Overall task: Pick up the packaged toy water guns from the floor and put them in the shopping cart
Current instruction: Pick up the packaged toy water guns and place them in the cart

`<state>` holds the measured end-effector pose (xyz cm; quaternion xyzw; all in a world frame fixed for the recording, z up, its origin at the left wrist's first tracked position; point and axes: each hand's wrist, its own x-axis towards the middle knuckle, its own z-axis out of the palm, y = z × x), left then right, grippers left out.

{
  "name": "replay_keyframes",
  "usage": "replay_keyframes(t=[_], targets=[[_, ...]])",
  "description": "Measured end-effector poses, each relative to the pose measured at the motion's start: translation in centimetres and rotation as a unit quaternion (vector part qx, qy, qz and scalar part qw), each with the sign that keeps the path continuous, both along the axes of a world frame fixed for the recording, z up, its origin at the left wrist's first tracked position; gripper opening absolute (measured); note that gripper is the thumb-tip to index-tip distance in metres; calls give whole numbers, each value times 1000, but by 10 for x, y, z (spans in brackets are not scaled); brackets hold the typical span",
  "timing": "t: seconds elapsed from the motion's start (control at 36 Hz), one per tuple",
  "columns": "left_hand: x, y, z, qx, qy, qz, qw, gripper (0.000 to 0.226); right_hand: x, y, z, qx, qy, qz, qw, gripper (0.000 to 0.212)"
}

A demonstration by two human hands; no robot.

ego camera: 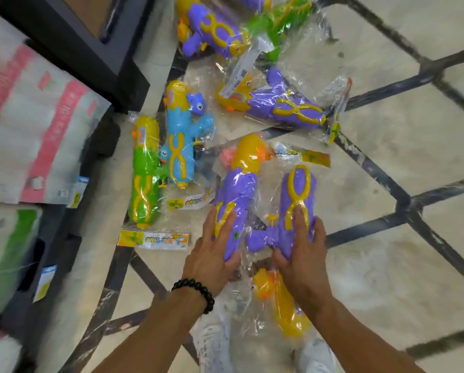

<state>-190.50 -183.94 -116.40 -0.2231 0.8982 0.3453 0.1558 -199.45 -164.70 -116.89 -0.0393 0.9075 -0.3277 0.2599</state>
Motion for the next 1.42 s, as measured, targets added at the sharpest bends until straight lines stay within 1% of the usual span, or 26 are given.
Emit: replay_keyframes(t=[0.14,0.25,0.33,0.42,0.58,0.64,0.72,0.83,0.97,1.08,1.25,1.42], targets=[[-12,7,124,20,20,19,999,89,-14,14,117,-9,32,-6,999,106],[-36,1,233,12,74,1,997,88,-39,18,221,-31,56,-19,998,102],[-58,-7,313,-16,102,-9,995,84,-63,13,298,-46,85,-24,995,105],[-81,-16,395,-20,145,-13,989,83,-92,5,377,-59,117,-22,991,107],[-130,-43,561,-38,250,-20,967,71,-148,-16,551,-111,195,-16,974,100],[-142,-50,616,-46,286,-21,957,70,-161,-22,610,-122,222,-6,967,99],[-155,-57,696,-51,305,-17,951,75,-174,-29,694,-131,251,-5,959,100],[-166,-63,785,-60,360,-32,931,77,-178,-32,791,-147,297,-15,944,96],[-166,-61,868,-81,406,-50,909,68,-174,-28,878,-163,334,-35,928,92],[-168,-58,919,-100,433,-61,894,66,-173,-16,927,-166,364,-53,915,92],[-188,-44,957,-94,450,-60,886,69,-187,11,965,-178,375,-65,908,91],[-237,-14,970,-104,438,-55,891,68,-239,49,979,-190,383,-74,901,91]])
